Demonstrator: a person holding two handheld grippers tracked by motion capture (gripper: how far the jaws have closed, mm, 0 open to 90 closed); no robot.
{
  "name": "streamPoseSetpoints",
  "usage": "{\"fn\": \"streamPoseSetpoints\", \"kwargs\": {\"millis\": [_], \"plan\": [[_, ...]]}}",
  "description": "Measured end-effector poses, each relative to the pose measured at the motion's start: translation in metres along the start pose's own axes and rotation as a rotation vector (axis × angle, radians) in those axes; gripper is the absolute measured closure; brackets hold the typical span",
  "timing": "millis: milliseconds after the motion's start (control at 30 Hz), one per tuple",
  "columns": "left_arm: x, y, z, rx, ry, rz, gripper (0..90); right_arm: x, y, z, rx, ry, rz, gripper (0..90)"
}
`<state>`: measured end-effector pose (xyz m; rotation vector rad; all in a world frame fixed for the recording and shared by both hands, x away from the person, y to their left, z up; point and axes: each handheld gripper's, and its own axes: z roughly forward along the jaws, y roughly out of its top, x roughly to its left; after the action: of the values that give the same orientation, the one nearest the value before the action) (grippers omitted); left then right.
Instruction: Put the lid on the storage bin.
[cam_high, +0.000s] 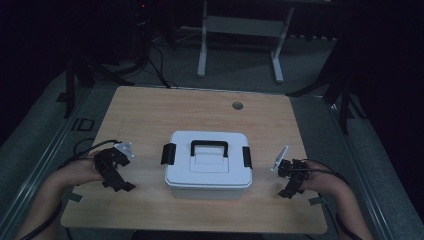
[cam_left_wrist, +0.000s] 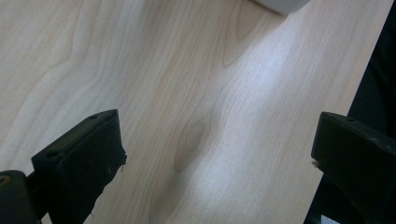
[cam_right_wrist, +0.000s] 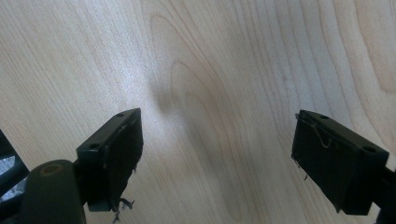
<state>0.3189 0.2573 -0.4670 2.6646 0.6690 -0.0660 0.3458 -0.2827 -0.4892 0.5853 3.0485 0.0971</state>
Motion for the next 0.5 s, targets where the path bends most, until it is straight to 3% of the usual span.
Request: {"fn": "streamPoseSetpoints", "kwargs": {"millis": [500], "plan": [[0.005,-0.020,0.013,0.007,-0.006,-0.047,1.7,0.000,0.000,0.000,0.002,-0.001,0.000,16.1]]}}
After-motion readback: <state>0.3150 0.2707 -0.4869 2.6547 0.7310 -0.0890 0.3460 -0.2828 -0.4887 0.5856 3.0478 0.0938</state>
